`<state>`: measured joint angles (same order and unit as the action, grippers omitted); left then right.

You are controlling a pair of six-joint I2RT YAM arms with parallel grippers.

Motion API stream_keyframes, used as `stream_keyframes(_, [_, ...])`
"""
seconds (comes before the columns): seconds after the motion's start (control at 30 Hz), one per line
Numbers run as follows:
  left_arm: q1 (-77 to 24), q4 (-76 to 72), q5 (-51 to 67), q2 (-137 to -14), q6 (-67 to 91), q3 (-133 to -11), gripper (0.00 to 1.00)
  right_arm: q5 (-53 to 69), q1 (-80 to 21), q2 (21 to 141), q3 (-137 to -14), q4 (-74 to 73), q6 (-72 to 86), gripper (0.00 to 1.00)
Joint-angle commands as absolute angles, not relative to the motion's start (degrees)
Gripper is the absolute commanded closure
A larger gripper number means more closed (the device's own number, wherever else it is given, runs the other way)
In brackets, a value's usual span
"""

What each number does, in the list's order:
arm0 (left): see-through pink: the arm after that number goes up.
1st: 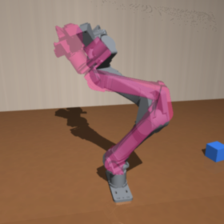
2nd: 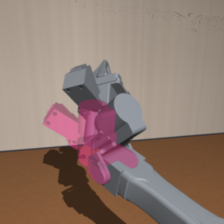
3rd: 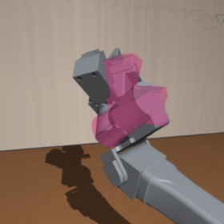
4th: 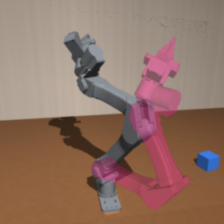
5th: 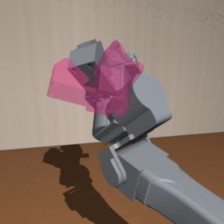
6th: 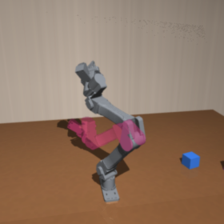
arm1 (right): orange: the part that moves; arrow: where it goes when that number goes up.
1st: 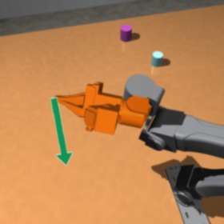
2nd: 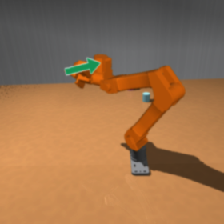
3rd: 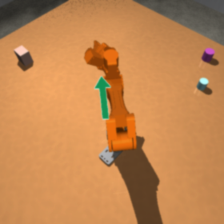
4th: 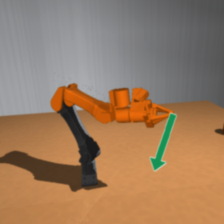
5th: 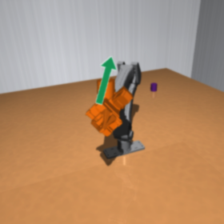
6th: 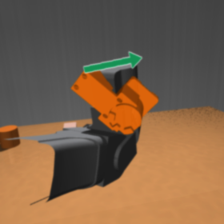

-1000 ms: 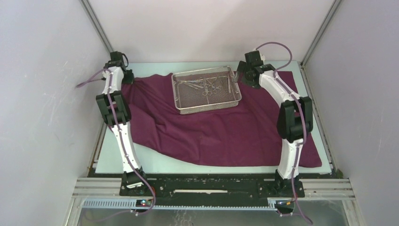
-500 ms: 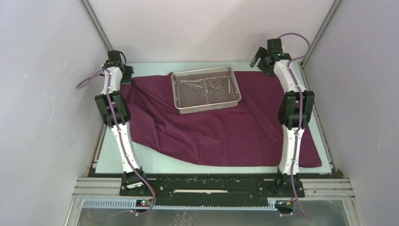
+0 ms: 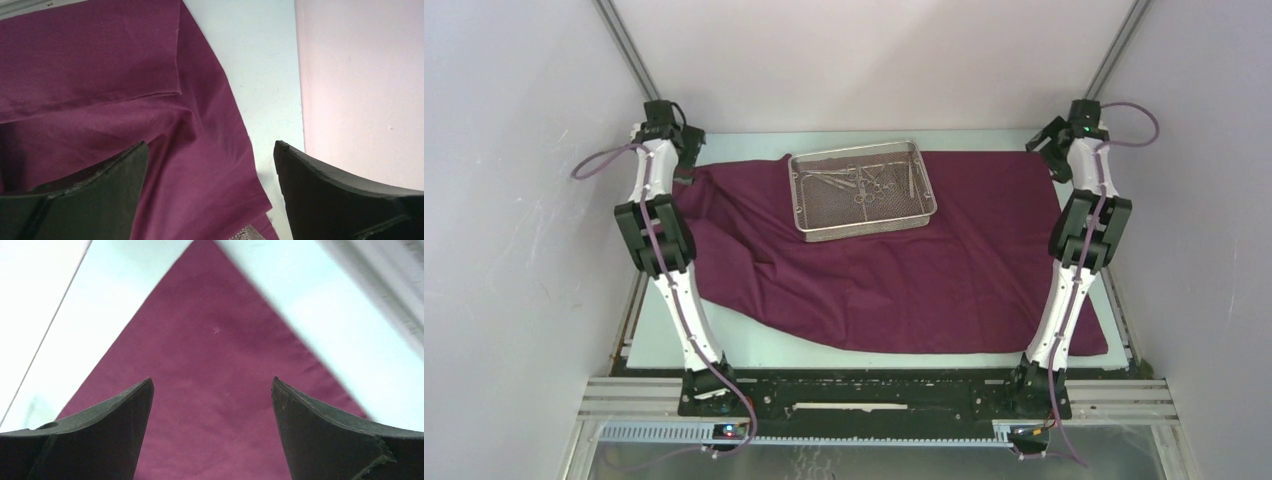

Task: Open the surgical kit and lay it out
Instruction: Smooth out the surgical kit at the center of the board.

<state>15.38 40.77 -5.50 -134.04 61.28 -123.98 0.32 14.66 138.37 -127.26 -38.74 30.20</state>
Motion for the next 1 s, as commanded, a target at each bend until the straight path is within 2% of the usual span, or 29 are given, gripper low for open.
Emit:
stream_keyframes(0.0, [15.09, 38.17, -8.26, -127.09, 56.86, -121.91, 0.0, 2.57, 18.03, 139.7, -128.94, -37.08, 32.9, 0.03])
stream_keyframes(0.43, [14.01, 37.46, -7.75, -120.99, 53.99, -118.66, 0.0, 1.68, 19.69, 143.41, -133.63, -38.35, 29.5, 0.03])
stream_keyframes(0.77, [12.85, 35.6, -5.52, -118.17, 52.73, -116.64, 0.0, -10.41, 16.4, 142.1, -133.61, -40.9, 18.45, 0.02])
stream_keyframes(0.97, [12.04, 35.08, -3.83, -116.86, 51.88, -116.44, 0.0, -4.17, 16.04, 142.76, -133.47, -44.81, 18.55, 0.01])
